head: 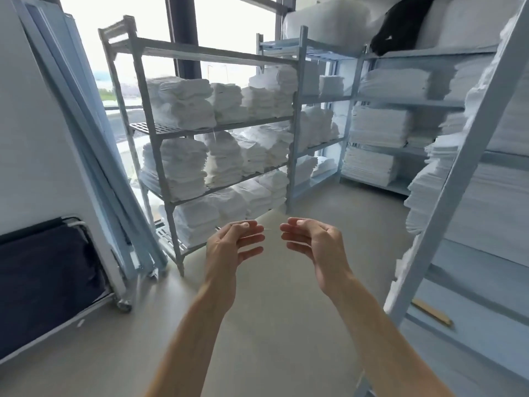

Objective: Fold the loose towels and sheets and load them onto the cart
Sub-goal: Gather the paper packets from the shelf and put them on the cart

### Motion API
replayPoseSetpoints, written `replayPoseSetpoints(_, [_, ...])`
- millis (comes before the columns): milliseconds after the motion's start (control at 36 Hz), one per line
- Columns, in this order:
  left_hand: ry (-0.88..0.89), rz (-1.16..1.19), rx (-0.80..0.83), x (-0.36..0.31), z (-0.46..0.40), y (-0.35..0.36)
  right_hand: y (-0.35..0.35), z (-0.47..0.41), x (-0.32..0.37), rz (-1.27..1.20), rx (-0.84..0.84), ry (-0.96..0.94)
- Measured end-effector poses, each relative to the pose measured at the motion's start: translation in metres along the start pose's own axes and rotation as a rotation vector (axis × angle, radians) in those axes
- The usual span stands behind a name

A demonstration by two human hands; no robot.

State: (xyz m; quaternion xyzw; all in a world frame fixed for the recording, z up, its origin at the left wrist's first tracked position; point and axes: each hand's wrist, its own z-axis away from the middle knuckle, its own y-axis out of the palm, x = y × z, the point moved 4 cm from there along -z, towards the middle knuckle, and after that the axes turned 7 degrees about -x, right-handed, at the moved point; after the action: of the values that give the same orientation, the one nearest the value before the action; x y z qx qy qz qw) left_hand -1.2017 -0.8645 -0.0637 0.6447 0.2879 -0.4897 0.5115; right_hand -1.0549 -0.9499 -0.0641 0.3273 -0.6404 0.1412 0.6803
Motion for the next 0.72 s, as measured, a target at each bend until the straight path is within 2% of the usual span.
replayPoseSetpoints(194, [-0.014,-0.071,-0.035,0.042,-0.114,0.02,0.018,-0.126,-0.045,-0.058,-0.013,0.033])
replayPoseSetpoints(389, [-0.019,-0.137,-0.087,0.059,-0.247,0.069,0.026,-0.269,-0.07,-0.091,-0.013,0.106])
replayPoseSetpoints(528, [-0.02,-0.126,-0.034,0.079,-0.332,0.131,0.005,-0.365,-0.068,-0.083,-0.092,0.083])
replayPoseSetpoints(722, [-0.123,-0.125,0.123,0.153,-0.425,0.227,-0.05,-0.469,-0.085,-0.049,-0.268,0.082])
